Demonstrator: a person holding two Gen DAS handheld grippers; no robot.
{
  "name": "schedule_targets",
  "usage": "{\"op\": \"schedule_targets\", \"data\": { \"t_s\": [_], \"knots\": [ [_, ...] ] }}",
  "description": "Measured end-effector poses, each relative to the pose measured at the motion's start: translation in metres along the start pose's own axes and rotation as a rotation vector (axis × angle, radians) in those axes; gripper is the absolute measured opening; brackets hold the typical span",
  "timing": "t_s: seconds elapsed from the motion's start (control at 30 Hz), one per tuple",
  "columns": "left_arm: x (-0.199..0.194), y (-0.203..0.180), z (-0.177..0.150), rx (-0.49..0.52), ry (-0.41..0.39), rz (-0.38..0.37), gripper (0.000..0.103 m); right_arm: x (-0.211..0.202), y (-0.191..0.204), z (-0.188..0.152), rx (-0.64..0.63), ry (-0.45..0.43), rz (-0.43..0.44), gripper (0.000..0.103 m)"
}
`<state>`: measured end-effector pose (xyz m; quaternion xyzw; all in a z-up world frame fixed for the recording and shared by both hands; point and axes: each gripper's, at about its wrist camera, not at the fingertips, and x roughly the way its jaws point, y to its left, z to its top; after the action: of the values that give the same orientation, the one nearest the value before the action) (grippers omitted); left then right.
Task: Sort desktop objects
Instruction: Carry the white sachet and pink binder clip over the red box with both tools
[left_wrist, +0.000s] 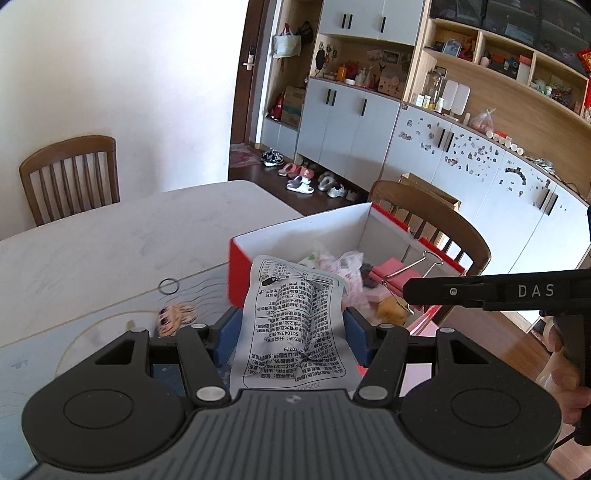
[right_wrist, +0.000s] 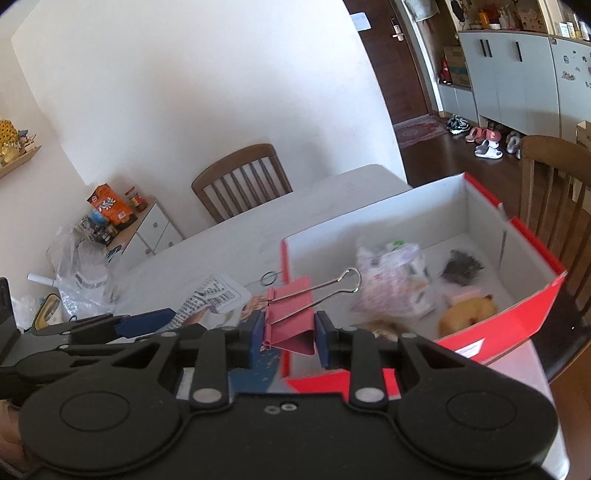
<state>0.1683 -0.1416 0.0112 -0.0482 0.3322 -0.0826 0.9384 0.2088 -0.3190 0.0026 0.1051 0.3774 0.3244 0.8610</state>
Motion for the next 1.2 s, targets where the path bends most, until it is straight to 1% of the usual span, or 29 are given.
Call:
{"op": "schedule_targets", "data": {
  "t_s": [0.13, 0.33, 0.53, 0.63, 0.93, 1.07, 1.2],
  "knots": [
    [0.011, -0.012, 0.006, 0.006, 0.003, 0.019, 0.059, -0.004, -0.020, 0.008, -0.006, -0.008, -0.003, 0.028],
    [0.041, -0.034, 0.023, 0.037, 0.033, 0.102, 0.059, -0.008, -0.051, 0.018, -0.013, -0.011, -0.016, 0.028],
    [0.073, -0.048, 0.037, 0.047, 0.066, 0.153, 0.059, -0.005, -0.078, 0.026, -0.020, -0.004, -0.029, 0.028],
    [0.087, -0.050, 0.043, 0.034, 0.078, 0.173, 0.059, -0.001, -0.089, 0.029, -0.025, -0.001, -0.038, 0.028],
    [0.122, -0.048, 0.059, -0.042, 0.102, 0.180, 0.059, 0.018, -0.116, 0.042, -0.056, 0.028, -0.082, 0.028],
    [0.138, -0.047, 0.063, -0.062, 0.114, 0.192, 0.059, 0.032, -0.122, 0.047, -0.092, 0.038, -0.106, 0.028],
    [0.151, -0.042, 0.061, -0.101, 0.141, 0.194, 0.059, 0.050, -0.125, 0.047, -0.106, 0.072, -0.120, 0.028]
  ]
}}
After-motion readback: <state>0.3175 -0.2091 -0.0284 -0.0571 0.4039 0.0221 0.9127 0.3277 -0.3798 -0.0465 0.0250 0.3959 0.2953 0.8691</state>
